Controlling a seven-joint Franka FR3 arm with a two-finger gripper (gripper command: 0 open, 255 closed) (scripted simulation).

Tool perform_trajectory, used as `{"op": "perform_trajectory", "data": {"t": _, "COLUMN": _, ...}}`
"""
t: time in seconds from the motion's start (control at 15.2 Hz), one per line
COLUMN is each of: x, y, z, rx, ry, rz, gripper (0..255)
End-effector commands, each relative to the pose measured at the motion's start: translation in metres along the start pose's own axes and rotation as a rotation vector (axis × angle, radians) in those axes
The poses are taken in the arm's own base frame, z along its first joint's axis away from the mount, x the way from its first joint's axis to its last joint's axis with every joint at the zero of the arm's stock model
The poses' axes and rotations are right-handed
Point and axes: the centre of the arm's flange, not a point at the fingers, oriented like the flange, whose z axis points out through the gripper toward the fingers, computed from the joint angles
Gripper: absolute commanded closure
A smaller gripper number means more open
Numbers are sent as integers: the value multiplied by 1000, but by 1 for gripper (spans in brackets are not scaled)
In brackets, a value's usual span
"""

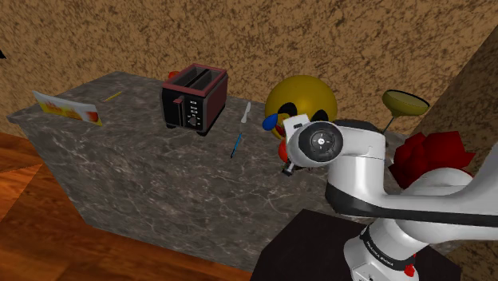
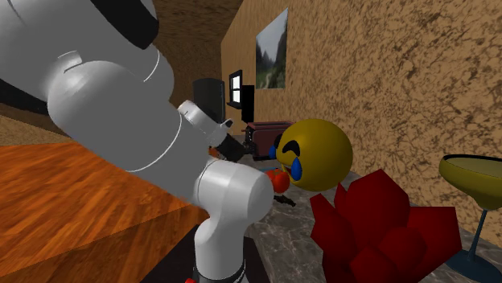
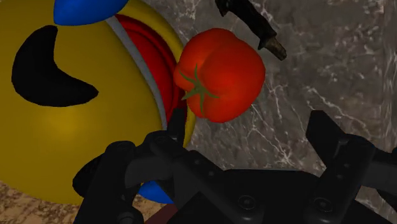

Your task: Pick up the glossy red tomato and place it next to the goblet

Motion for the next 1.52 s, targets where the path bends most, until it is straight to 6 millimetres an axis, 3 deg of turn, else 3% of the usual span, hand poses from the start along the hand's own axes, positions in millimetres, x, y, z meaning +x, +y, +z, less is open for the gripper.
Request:
{"op": "perform_trajectory", "data": {"t": 0.0, "x": -2, "y": -25, "z": 25, "rx": -102, "ry": 43, "rz": -15, "gripper": 0}}
{"op": "perform_trajectory", "data": {"t": 0.2, "x": -2, "y": -49, "z": 60, "rx": -230, "ry": 88, "rz": -30, "gripper": 0}}
{"op": "perform_trajectory", "data": {"t": 0.66, "x": 1, "y": -40, "z": 96, "rx": -230, "ry": 88, "rz": -30, "gripper": 0}}
{"op": "perform_trajectory", "data": {"t": 1.19, "x": 2, "y": -39, "z": 99, "rx": -230, "ry": 88, "rz": -30, "gripper": 0}}
{"op": "perform_trajectory", "data": {"t": 1.25, "x": 2, "y": -39, "z": 99, "rx": -230, "ry": 88, "rz": -30, "gripper": 255}}
{"op": "perform_trajectory", "data": {"t": 1.45, "x": 2, "y": -40, "z": 99, "rx": -230, "ry": 88, "rz": -30, "gripper": 255}}
